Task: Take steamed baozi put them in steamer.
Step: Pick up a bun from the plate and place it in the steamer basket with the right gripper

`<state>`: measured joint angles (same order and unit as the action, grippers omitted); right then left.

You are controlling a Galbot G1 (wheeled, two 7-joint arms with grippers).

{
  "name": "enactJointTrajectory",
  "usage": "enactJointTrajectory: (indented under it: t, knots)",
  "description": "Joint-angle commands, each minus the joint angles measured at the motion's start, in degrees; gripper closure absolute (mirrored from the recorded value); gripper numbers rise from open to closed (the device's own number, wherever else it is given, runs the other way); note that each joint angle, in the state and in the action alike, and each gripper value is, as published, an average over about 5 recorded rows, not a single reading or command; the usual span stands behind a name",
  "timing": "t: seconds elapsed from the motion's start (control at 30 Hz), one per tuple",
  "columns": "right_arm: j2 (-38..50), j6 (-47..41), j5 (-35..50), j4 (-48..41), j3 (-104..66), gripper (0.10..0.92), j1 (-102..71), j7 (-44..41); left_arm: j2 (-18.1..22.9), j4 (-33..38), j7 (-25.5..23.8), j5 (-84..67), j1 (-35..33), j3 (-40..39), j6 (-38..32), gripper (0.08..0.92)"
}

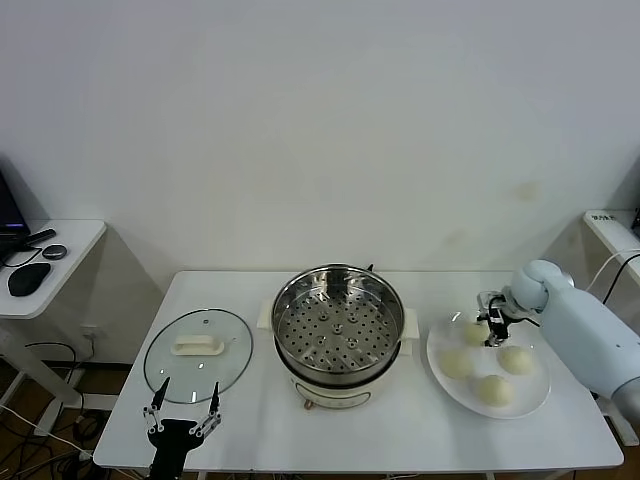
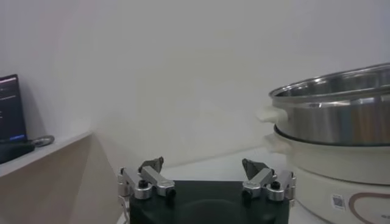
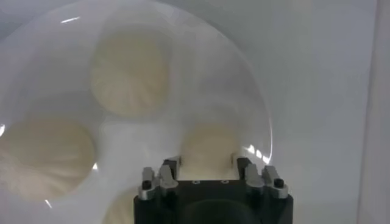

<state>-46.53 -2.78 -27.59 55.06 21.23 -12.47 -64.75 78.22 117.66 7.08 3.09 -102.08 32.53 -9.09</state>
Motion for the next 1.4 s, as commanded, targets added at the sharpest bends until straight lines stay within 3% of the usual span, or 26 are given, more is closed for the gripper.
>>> enactJointTrajectory:
  t: [0.03, 0.23, 0.4, 0.63, 0.87, 1.13, 1.4]
  knots:
    - [1.58, -0.46, 1.34, 2.77, 0.23, 0.530, 0.02, 0.23, -0.08, 0.41, -0.05, 0.00, -0.06, -0.19, 0.04, 0.177]
    - [8.90, -0.50, 9.96, 11.90, 5.20, 0.565, 7.63, -1.14, -0.57, 0.85, -0.21, -0.11, 0.06, -0.30, 0.16, 0.177]
    - [11.65, 0.75, 20.09, 16.69, 16.19, 0.560, 24.89, -2.73, -0.95, 0.60, -0.28, -0.53, 0.76, -0.36, 0.19, 0.177]
    - [3.38, 6.99, 33.96, 16.73, 30.50, 0.558, 44.90, -4.30, -1.42, 0.41, -0.34, -1.18, 1.47, -0.28, 0.18, 0.177]
    - [-7.44, 13.92, 41.05, 19.42, 40.21, 0.553, 48.53, -4.14, -1.79, 0.62, -0.44, -1.76, 1.82, 0.57, 0.21, 0.177]
    - [-19.73, 27.41, 34.93, 15.35, 46.99, 0.550, 45.87, -3.58, -1.64, 1.71, -0.55, -1.84, 1.25, 1.75, 0.28, 0.177]
    - [-25.69, 39.65, 17.31, 6.53, 44.65, 0.550, 38.15, 0.03, -1.13, 2.41, -0.52, -1.95, 0.79, 2.72, 0.36, 0.177]
